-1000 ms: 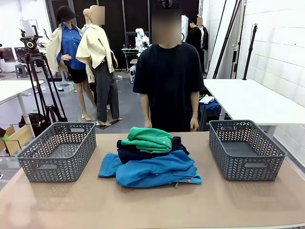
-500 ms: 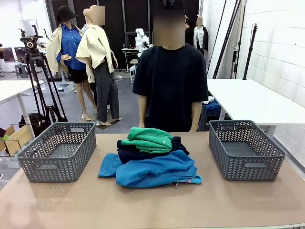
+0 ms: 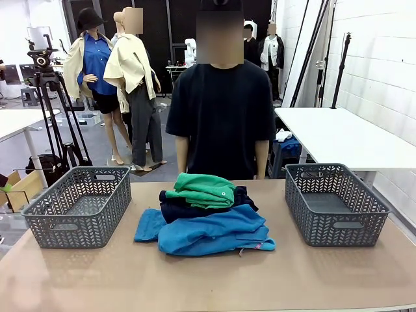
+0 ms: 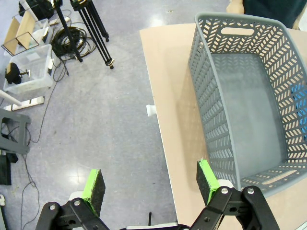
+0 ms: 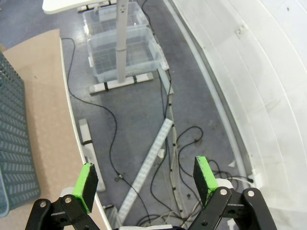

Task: Sort the tops and bottoms.
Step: Lift clothes from the center of the table with your left hand, then sort the clothes according to human instructions.

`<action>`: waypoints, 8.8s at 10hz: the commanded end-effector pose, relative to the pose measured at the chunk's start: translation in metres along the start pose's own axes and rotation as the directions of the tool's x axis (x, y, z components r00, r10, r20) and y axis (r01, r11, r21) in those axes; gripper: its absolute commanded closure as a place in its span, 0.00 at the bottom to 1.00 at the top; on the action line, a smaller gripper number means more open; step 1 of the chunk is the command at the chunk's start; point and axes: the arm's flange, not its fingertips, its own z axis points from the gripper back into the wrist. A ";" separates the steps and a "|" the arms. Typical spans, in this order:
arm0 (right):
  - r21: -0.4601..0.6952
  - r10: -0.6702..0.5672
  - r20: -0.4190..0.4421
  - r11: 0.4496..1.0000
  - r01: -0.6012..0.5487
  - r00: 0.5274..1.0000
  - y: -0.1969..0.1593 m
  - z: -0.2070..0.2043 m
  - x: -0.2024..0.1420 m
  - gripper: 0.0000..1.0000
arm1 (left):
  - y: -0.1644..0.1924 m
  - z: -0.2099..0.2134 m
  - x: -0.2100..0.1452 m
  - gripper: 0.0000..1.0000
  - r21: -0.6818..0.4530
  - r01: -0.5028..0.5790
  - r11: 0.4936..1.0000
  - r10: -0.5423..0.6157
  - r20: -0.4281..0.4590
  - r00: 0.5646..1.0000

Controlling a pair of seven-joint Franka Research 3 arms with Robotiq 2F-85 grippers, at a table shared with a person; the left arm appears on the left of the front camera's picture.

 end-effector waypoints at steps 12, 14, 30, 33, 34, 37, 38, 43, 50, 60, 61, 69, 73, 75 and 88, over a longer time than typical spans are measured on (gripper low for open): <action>0.003 0.001 -0.007 1.000 -0.001 1.000 -0.002 0.000 -0.001 0.00 | -0.327 0.021 0.150 0.00 -0.472 0.793 0.384 -0.754 0.336 0.565; 0.003 0.001 -0.007 1.000 -0.001 1.000 -0.002 0.000 -0.001 0.00 | -0.373 0.003 0.142 0.00 -0.553 0.758 0.346 -0.736 0.342 0.585; 0.003 0.001 -0.007 1.000 -0.001 1.000 -0.002 0.000 -0.001 0.00 | -0.469 -0.071 0.138 0.00 -0.666 0.731 0.149 -0.792 0.362 0.491; 0.003 0.001 -0.007 1.000 -0.001 1.000 -0.002 0.000 -0.001 0.00 | -0.465 -0.080 0.148 0.00 -0.578 0.790 0.204 -0.785 0.385 0.484; 0.003 0.001 -0.007 1.000 -0.001 1.000 -0.002 0.000 -0.001 0.00 | -0.467 -0.083 0.149 0.00 -0.572 0.796 0.196 -0.787 0.393 0.476; 0.003 0.001 -0.007 1.000 -0.001 1.000 -0.002 0.000 -0.001 0.00 | -0.474 -0.096 0.141 0.00 -0.596 0.789 0.149 -0.801 0.395 0.450; 0.003 0.001 -0.007 1.000 -0.001 1.000 -0.002 0.000 -0.001 0.00 | -0.477 -0.100 0.138 0.00 -0.604 0.785 0.140 -0.807 0.389 0.444; 0.003 0.001 -0.007 1.000 -0.001 1.000 -0.002 0.000 -0.001 0.00 | -0.483 -0.116 0.128 0.44 -0.614 0.780 0.118 -0.826 0.375 0.421; 0.003 0.001 -0.007 1.000 -0.001 1.000 -0.002 0.000 -0.001 0.00 | -0.481 -0.114 0.128 1.00 -0.625 0.771 0.125 -0.815 0.379 0.439; 0.003 0.001 -0.007 1.000 -0.001 1.000 -0.002 0.000 -0.001 0.00 | -0.430 0.114 0.233 1.00 -0.382 0.917 0.116 -0.782 0.534 0.321; 0.003 0.001 -0.007 1.000 -0.001 1.000 -0.002 0.000 -0.001 0.00 | -0.423 0.146 0.246 1.00 -0.336 0.931 0.145 -0.779 0.542 0.317; 0.003 0.001 -0.007 1.000 -0.001 1.000 -0.002 0.000 -0.001 0.00 | -0.414 0.254 0.260 1.00 -0.310 0.919 0.243 -0.723 0.574 0.384; 0.003 0.001 -0.007 1.000 -0.001 1.000 -0.002 0.000 -0.001 0.00 | -0.425 0.244 0.267 1.00 -0.298 0.927 0.226 -0.744 0.562 0.362; 0.003 0.001 -0.007 1.000 -0.001 1.000 -0.002 0.000 -0.001 0.00 | -0.425 0.244 0.267 1.00 -0.298 0.927 0.226 -0.744 0.562 0.362; 0.003 0.001 -0.007 1.000 -0.001 1.000 -0.002 0.000 -0.001 0.00 | -0.513 0.253 0.322 1.00 -0.201 0.979 0.045 -0.712 0.681 0.173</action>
